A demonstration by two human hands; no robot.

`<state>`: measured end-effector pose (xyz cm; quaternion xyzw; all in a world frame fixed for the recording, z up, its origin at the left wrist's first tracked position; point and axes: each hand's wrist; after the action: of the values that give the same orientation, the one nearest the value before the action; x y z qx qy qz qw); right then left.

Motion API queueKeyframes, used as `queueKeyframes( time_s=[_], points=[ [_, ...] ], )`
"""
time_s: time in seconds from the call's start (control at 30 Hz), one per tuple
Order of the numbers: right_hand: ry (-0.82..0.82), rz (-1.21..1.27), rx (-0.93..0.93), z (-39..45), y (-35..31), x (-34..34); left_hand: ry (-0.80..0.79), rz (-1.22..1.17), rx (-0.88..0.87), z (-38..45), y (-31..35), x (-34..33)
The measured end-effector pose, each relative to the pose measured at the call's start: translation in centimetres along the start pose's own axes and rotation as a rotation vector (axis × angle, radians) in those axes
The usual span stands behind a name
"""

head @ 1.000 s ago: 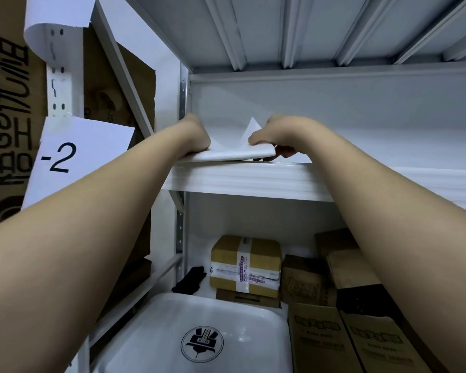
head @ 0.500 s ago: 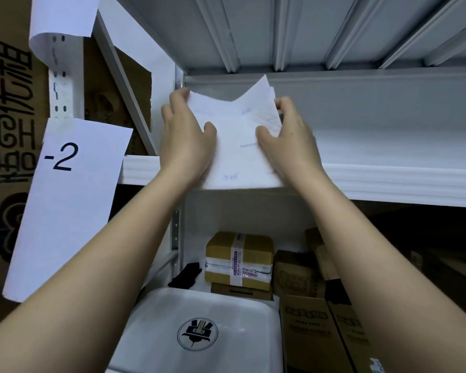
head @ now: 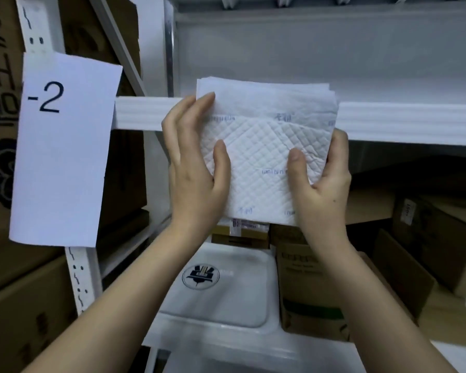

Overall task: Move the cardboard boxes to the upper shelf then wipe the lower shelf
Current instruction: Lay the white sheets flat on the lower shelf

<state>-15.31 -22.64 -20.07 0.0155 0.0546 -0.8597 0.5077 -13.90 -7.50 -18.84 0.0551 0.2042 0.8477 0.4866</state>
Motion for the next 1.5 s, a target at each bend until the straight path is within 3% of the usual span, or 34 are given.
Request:
queueKeyframes(
  time_s=[0.23,0.47,0.57,0.7,0.83,0.97,1.07,1.2,1.4,1.5],
  points=[
    [-0.048,0.030,-0.119,-6.8,1.6,0.7,0.001,-0.028,0.016,-6.7,-4.3,-0.7],
    [-0.150,0.058,-0.370,-12.4,3.5,0.3,-0.126,0.016,0.179,-12.1,-8.3,-1.0],
    [-0.164,0.136,-0.567,-14.3,4.6,-0.2,-0.174,-0.014,0.376,-13.4,-9.8,-0.9],
    [-0.154,0.174,-0.735,-16.0,6.3,-1.3,-0.256,-0.201,0.831,-13.7,-11.9,-0.2],
    [-0.141,0.223,-0.846,-17.1,8.0,-2.8,-0.589,-0.234,1.284,-12.7,-15.1,1.1],
    [-0.126,0.246,-0.942,-18.3,10.0,-4.1,-0.774,-0.130,1.338,-12.4,-17.8,1.2],
    [-0.136,0.280,-1.097,-18.4,11.9,-5.3,-0.755,-0.168,1.411,-12.2,-19.6,0.5],
    [-0.031,0.518,-1.435,-18.4,14.7,-6.3,-0.684,-0.244,1.497,-12.1,-22.1,-0.8],
    [-0.374,0.642,-1.605,-19.2,17.5,-6.9,-0.552,-0.357,1.554,-11.2,-24.8,-2.2],
    [-0.367,0.785,-1.707,-19.6,18.5,-7.5,-0.517,-0.360,1.605,-11.2,-26.0,-2.3]
  ],
)
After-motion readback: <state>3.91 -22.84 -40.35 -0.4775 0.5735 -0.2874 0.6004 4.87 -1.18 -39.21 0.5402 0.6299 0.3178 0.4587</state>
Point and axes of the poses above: each hand's wrist, its own z-axis towards the middle knuckle, its own x-axis out of the back of the hand, y = z × x, and after that the axes turned 15 degrees about x, right-handed
